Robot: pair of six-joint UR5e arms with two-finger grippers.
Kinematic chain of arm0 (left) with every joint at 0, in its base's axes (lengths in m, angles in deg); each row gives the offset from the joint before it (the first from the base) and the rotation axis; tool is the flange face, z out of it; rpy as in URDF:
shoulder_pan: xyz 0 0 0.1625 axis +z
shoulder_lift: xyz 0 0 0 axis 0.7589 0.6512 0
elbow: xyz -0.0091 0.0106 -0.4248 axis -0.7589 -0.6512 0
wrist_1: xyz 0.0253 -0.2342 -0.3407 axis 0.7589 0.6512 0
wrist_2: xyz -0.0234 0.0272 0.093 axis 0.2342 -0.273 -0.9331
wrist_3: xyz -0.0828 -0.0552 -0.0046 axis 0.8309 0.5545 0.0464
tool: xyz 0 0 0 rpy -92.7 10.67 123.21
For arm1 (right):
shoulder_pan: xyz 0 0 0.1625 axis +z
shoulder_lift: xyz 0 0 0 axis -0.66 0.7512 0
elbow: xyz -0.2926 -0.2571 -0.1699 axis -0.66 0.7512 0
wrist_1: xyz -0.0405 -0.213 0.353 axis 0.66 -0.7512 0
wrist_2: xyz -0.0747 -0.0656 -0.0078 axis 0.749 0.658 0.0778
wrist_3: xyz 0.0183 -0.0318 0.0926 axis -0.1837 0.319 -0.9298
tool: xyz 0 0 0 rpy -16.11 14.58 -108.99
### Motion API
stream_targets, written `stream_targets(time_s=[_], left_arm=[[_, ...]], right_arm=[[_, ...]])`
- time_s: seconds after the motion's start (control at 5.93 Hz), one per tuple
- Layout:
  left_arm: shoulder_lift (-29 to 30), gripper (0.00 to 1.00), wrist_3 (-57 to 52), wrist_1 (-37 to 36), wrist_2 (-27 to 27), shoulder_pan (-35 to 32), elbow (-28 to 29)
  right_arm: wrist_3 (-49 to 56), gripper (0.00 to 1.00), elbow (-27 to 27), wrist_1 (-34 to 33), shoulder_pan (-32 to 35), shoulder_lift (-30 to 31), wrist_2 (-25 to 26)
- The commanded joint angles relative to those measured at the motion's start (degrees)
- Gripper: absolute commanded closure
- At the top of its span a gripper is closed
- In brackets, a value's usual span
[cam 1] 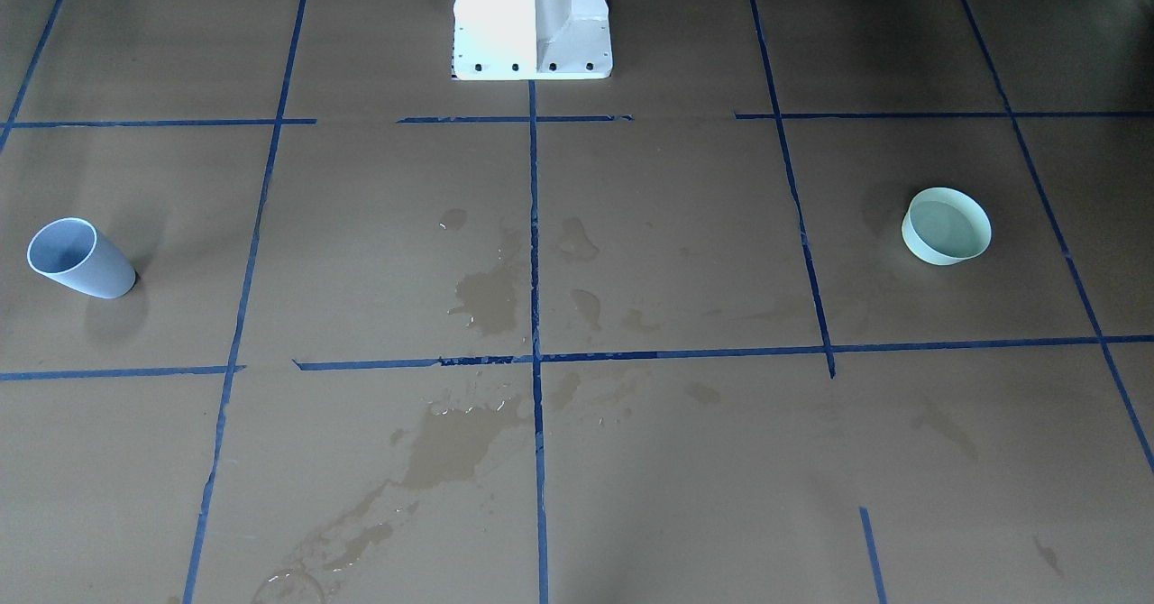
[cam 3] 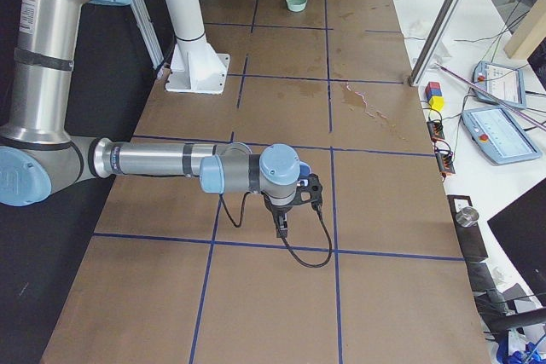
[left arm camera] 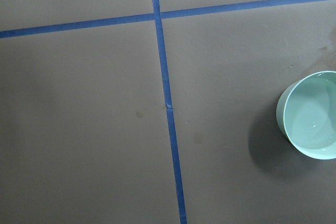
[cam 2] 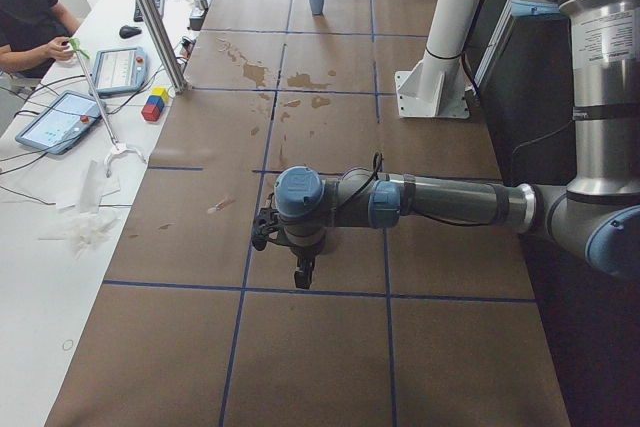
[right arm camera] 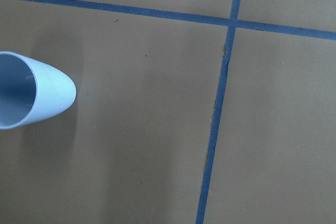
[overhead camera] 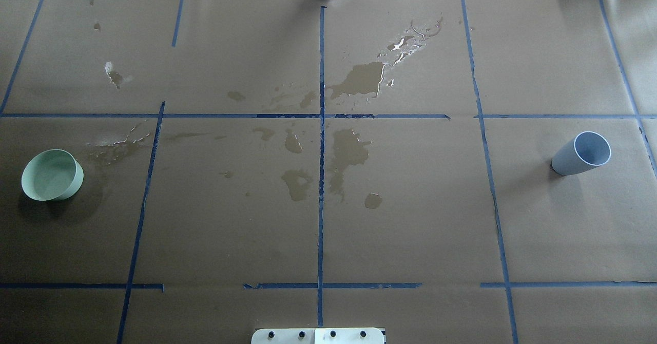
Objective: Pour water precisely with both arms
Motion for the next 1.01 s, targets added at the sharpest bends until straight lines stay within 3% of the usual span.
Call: stream_targets(time_s=[0.0,0.84], left_arm=[[0.00,0.00,0.35,-0.09,0.00,0.00,-0.09],[0.00,0.00,0.53,0.00,0.00,0.00,0.44]], right_arm=[[-0.03,0.00,-0.09,0.01,0.00,0.00,-0.08],[-0.12,0.00,-0.09,0.97,0.00,0.18,-0.08]])
